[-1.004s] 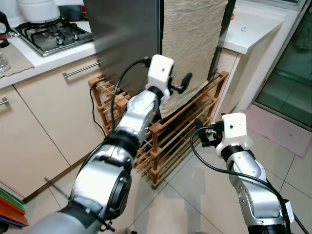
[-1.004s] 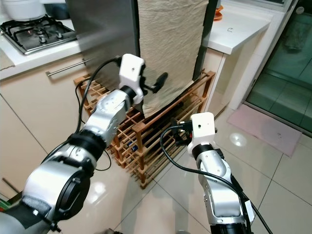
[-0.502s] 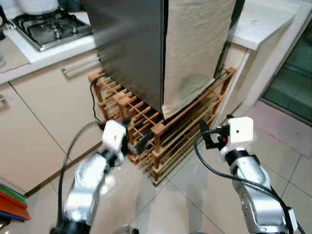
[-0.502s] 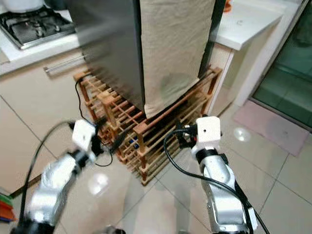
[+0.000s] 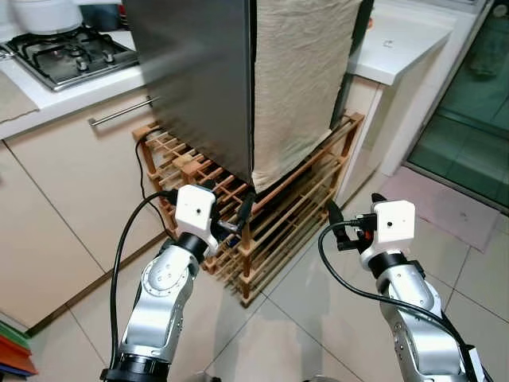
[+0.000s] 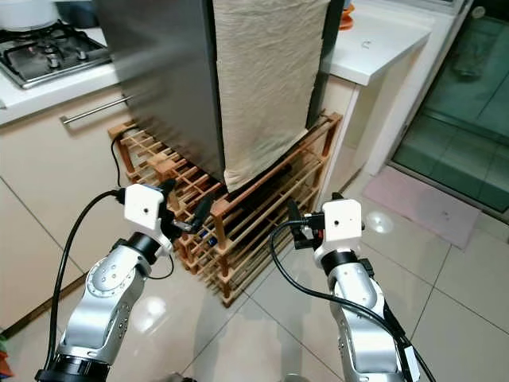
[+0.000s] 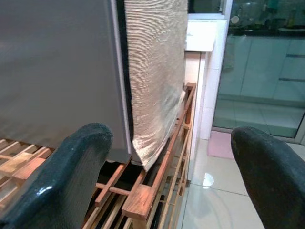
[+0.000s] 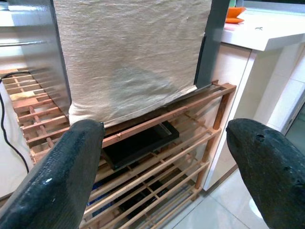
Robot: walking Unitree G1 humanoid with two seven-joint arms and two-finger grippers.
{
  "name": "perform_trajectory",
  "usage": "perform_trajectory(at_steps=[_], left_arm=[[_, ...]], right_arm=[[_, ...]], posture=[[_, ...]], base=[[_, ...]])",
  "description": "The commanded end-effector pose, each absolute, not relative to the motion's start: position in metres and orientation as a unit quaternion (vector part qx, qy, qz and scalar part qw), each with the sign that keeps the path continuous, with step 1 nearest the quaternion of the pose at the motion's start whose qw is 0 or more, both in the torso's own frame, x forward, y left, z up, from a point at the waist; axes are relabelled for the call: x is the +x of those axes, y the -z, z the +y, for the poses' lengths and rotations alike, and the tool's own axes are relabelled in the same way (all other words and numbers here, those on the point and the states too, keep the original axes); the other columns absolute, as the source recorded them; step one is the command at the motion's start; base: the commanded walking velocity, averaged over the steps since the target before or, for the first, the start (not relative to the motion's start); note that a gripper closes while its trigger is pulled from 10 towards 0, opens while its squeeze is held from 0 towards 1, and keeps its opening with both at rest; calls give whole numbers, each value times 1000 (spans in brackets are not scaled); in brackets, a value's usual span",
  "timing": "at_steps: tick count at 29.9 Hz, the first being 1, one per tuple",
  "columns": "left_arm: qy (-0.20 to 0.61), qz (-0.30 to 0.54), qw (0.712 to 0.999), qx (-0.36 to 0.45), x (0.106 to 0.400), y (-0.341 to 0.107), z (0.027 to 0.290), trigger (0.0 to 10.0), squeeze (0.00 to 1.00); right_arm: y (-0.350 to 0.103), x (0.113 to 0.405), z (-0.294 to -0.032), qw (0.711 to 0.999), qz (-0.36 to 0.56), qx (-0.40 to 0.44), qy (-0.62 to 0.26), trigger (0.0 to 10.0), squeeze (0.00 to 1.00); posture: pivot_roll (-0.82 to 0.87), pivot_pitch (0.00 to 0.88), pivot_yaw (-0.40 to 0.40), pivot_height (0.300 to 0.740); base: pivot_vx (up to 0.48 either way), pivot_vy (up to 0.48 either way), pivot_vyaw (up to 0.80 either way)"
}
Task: Restocking fridge
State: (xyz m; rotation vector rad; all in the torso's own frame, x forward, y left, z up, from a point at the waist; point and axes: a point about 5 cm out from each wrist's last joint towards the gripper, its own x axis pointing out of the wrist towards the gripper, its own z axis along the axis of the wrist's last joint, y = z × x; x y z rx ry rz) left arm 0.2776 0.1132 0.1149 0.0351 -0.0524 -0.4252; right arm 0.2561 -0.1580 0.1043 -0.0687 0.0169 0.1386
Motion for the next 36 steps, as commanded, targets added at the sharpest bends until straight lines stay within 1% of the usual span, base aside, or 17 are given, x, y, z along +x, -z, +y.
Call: perform_trajectory(at_steps=[1, 25, 30, 36], left_arm=[[213, -24, 976, 27, 282, -117, 111, 10000, 0], [199, -37, 979, 8, 289, -126, 104, 10000, 0], [215, -45, 976, 14, 294, -134, 99, 10000, 0], [221, -52, 973, 31, 300, -141, 100, 10000, 0]], right_arm=[[-105, 257, -156, 996, 4, -39, -76, 10000, 0], [-100, 263, -155, 995, 3, -50, -91, 10000, 0], [-99, 263, -154, 994, 5, -50, -94, 10000, 0], [-97, 261, -155, 994, 10, -52, -96, 10000, 0]], posture=[[-74, 0, 26, 730], [-66, 0, 19, 730], [-73, 0, 17, 730], [-81, 0, 17, 730]], base=[[349, 0, 0], [473, 0, 0], [0, 0, 0], [0, 0, 0]])
